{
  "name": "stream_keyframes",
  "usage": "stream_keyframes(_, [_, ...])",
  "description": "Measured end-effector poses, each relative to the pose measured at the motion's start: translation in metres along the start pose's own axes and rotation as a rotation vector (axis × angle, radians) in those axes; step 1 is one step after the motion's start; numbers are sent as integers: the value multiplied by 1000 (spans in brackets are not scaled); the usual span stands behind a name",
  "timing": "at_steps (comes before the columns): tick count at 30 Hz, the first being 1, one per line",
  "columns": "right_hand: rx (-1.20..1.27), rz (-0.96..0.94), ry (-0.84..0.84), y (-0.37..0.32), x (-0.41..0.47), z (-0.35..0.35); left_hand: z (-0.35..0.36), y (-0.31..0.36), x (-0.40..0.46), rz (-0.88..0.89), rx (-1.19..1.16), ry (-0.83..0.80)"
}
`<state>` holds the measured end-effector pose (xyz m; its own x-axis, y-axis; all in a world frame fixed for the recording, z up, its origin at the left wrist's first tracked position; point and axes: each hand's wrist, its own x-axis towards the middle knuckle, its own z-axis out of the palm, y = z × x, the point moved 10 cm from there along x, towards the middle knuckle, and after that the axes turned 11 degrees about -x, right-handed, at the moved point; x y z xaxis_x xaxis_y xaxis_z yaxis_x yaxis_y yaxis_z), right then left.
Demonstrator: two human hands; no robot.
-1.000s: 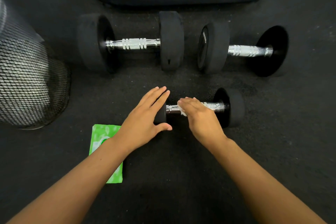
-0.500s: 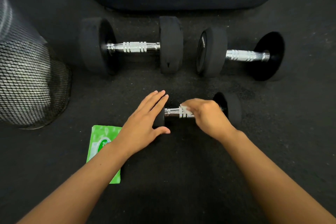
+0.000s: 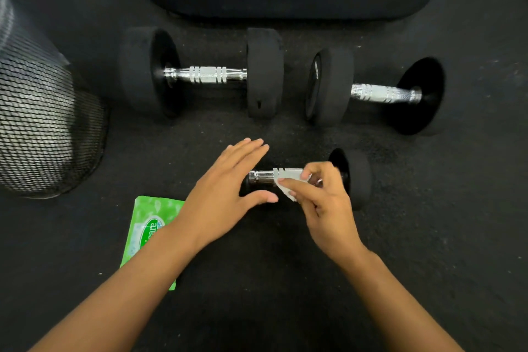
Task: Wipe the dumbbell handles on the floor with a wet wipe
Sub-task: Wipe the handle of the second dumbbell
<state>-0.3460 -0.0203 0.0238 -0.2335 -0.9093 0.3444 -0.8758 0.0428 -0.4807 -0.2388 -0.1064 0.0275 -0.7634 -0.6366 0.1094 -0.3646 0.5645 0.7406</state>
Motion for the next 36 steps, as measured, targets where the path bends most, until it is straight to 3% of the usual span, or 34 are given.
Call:
stream_keyframes(4, [117,29,99,-4,-5,-12,8,28,2,80,-135,44])
stream_keyframes(9, [290,229,154,11,-5,-20,12,35,6,156,-33,135])
stream_keyframes(14, [-93,188,166,33,2,-40,43,31,20,204,333,81])
stream_keyframes(17, [-238,294,78,63,2,-33,59,24,19,179,416,33])
stream_keyframes(21, [-341,328,-18,76,-5,-16,68,19,15,155,511,1])
stream_keyframes(31, [-415,272,5,74,-2,-17,66,22,6,247,528,18])
stream_keyframes(36, [-418,279,48,74,-6,-17,80,28,14,179,531,4])
